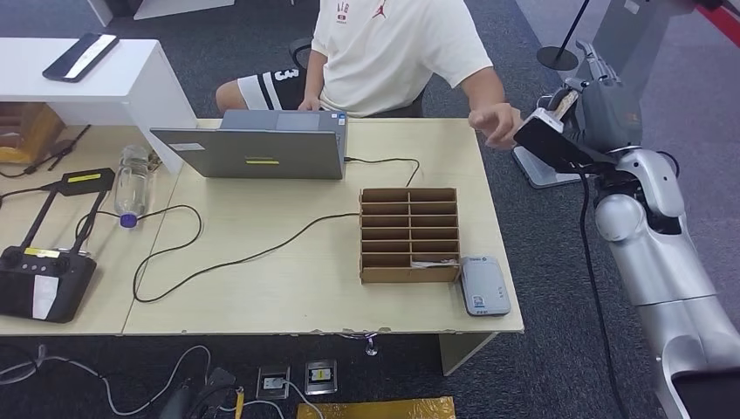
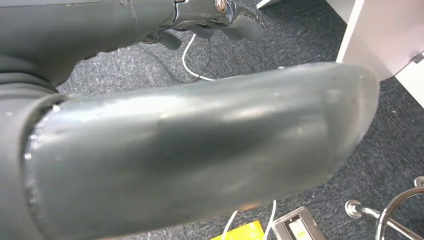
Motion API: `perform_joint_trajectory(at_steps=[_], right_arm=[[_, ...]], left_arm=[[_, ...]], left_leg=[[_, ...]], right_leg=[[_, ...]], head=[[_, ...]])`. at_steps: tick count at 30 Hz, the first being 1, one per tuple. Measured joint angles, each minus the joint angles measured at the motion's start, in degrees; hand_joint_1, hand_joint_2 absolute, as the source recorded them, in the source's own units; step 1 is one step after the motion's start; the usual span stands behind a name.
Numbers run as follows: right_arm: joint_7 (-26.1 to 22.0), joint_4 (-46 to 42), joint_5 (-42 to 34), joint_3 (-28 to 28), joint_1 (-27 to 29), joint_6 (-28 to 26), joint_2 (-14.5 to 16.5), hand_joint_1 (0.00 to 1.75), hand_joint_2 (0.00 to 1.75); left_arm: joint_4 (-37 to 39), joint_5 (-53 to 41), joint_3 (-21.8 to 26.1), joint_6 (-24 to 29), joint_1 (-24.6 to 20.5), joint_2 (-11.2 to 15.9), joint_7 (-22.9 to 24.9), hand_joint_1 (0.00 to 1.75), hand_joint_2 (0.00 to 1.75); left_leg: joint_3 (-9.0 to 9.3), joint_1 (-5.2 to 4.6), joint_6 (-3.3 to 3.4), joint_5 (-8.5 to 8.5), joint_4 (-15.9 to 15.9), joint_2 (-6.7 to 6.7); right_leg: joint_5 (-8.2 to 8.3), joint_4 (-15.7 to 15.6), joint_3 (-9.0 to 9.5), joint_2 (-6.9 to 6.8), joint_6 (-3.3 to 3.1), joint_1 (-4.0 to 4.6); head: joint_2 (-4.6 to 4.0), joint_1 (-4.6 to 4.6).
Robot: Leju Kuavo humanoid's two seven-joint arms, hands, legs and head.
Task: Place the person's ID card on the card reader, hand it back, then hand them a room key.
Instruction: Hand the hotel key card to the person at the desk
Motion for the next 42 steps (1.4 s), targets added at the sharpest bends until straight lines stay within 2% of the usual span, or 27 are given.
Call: perform_joint_trajectory(at_steps=[2, 4, 6, 8, 11, 17, 18, 21, 22, 24, 25, 28, 29, 34, 37, 39, 42], right_arm=[[0.3, 0.2, 2.5, 0.1, -0.5, -0.4, 0.1, 1.75, 1.75], [1.0, 1.0, 8.6, 0.8, -1.2, -1.9, 0.3, 1.75, 1.75], [1.3, 2.8, 14.8, 2.0, -2.5, -4.7, 1.1, 1.75, 1.75], [0.9, 6.0, 17.7, 3.4, -4.1, -7.7, 2.7, 1.75, 1.75], [0.0, 11.2, 18.1, 5.1, -6.2, -10.0, 5.4, 1.75, 1.75], [-1.0, 19.4, 16.8, 7.2, -8.9, -10.8, 9.3, 1.75, 1.75], [-1.1, 20.4, 16.7, 7.4, -9.1, -10.9, 9.8, 1.63, 1.75], [-1.3, 23.3, 15.8, 8.1, -9.6, -11.3, 11.1, 1.02, 1.75], [-1.3, 24.2, 15.4, 8.3, -9.7, -11.5, 11.4, 0.93, 1.75], [-1.4, 25.7, 14.8, 8.6, -9.8, -11.7, 11.8, 0.93, 1.75], [-1.4, 26.3, 14.6, 8.7, -9.8, -11.8, 12.0, 0.79, 1.75], [-1.4, 27.7, 14.2, 9.0, -9.7, -11.9, 12.3, 0.09, 1.75], [-1.4, 28.1, 14.2, 9.1, -9.7, -11.9, 12.3, 0.0, 1.75], [-1.4, 29.7, 12.2, 9.6, -9.6, -12.1, 12.6, 0.0, 1.75], [-2.3, 30.3, 8.1, 9.6, -9.5, -12.1, 12.7, 0.0, 1.75], [-3.6, 30.5, 1.8, 9.1, -9.4, -10.2, 12.8, 0.0, 1.75], [-4.6, 29.9, -13.9, 7.2, -9.4, -2.0, 13.0, 0.0, 1.75]], left_arm=[[0.0, -0.1, 0.0, -0.1, 0.0, 0.0, 0.0, 0.0, 0.0], [0.0, -0.4, 0.0, -0.2, -0.1, -0.1, 0.0, 0.0, 0.0], [0.0, -0.6, 0.0, -0.4, -0.4, -0.2, 0.0, 0.0, 0.0], [-0.2, -0.7, 0.0, -0.6, -0.8, -0.2, 0.0, 0.0, 0.0], [-0.5, -0.7, 0.0, -0.7, -1.2, -0.4, 0.0, 0.0, 0.0], [-0.7, 0.0, 0.0, -0.7, -1.0, -0.4, 0.0, 0.0, 0.0], [-0.7, 0.1, 0.0, -0.6, -0.8, -0.4, -0.1, 0.0, 0.0], [-0.8, 0.5, 0.0, -0.6, -0.3, -0.4, -0.5, 0.0, 0.0], [-0.9, 0.6, 0.0, -0.5, -0.1, -0.4, -0.6, 0.0, 0.0], [-0.9, 0.7, 0.0, -0.5, 0.1, -0.4, -0.7, 0.0, 0.0], [-0.9, 0.7, 0.0, -0.6, 0.1, -0.4, -0.7, 0.0, 0.0], [-0.9, 0.7, 0.0, -0.6, 0.2, -0.4, -0.7, 0.0, 0.0], [-0.9, 0.7, 0.0, -0.6, 0.3, -0.4, -0.7, 0.0, 0.0], [-0.9, 0.8, 0.0, -0.6, 0.4, -0.4, -0.7, 0.0, 0.0], [-0.9, 1.0, 0.0, -0.6, 0.4, -0.3, -0.7, 0.0, 0.0], [-0.9, 1.3, 0.0, -0.6, 0.4, -0.3, -0.8, 0.0, 0.0], [-0.9, 2.3, 0.0, -0.7, 0.6, -0.3, -0.8, 0.0, 0.0]], left_leg=[[-0.02, 0.0, 0.0, 0.0, 0.0, 0.0], [-0.06, 0.0, 0.0, 0.0, 0.0, 0.0], [-0.09, 0.01, 0.0, 0.0, 0.0, 0.0], [-0.07, 0.02, -0.03, 0.02, 0.0, -0.01], [-0.08, 0.07, -0.05, 0.07, 0.0, -0.13], [-0.11, 0.09, -0.05, 0.09, 0.0, -0.19], [-0.11, 0.1, -0.05, 0.09, 0.0, -0.19], [-0.1, 0.09, -0.05, 0.09, 0.0, -0.19], [-0.1, 0.09, -0.05, 0.09, 0.0, -0.19], [-0.09, 0.09, -0.05, 0.09, 0.0, -0.19], [-0.09, 0.09, -0.05, 0.09, 0.0, -0.19], [-0.09, 0.08, -0.05, 0.09, 0.0, -0.18], [-0.09, 0.08, -0.05, 0.1, 0.0, -0.18], [-0.09, 0.09, -0.05, 0.1, 0.0, -0.18], [-0.09, 0.09, -0.05, 0.09, 0.0, -0.17], [-0.1, 0.09, -0.05, 0.09, 0.0, -0.17], [-0.1, 0.09, -0.05, 0.09, 0.0, -0.17]], right_leg=[[0.0, 0.0, 0.0, 0.0, 0.0, 0.0], [0.0, 0.0, 0.0, 0.0, 0.0, 0.0], [0.0, 0.0, 0.0, 0.0, 0.0, 0.0], [0.0, 0.0, 0.0, 0.0, 0.0, 0.01], [0.0, 0.0, 0.0, -0.11, 0.0, 0.07], [0.0, 0.0, -0.01, -0.17, -0.01, 0.09], [-0.01, 0.0, -0.01, -0.18, -0.01, 0.09], [-0.01, 0.0, -0.01, -0.17, -0.01, 0.09], [-0.01, 0.0, -0.01, -0.17, -0.01, 0.09], [-0.01, 0.0, 0.0, -0.17, -0.01, 0.09], [0.0, 0.0, 0.0, -0.18, -0.01, 0.09], [0.01, 0.0, 0.0, -0.16, -0.01, 0.08], [0.01, 0.0, 0.0, -0.16, -0.01, 0.08], [0.01, 0.0, -0.02, -0.16, -0.01, 0.09], [0.0, 0.0, -0.04, -0.14, -0.02, 0.1], [0.0, 0.0, -0.04, -0.14, -0.02, 0.09], [0.0, 0.0, -0.03, -0.14, -0.02, 0.09]], head=[[0.0, 0.0], [0.0, 0.0], [0.0, 0.0], [0.0, -0.01], [0.0, 0.01], [0.0, 0.0], [0.0, -0.01], [0.0, 0.0], [0.0, 0.01], [0.0, 0.01], [0.0, 0.01], [0.0, 0.01], [0.0, 0.01], [0.0, 0.0], [0.0, 0.0], [0.0, 0.01], [0.0, 0.01]])
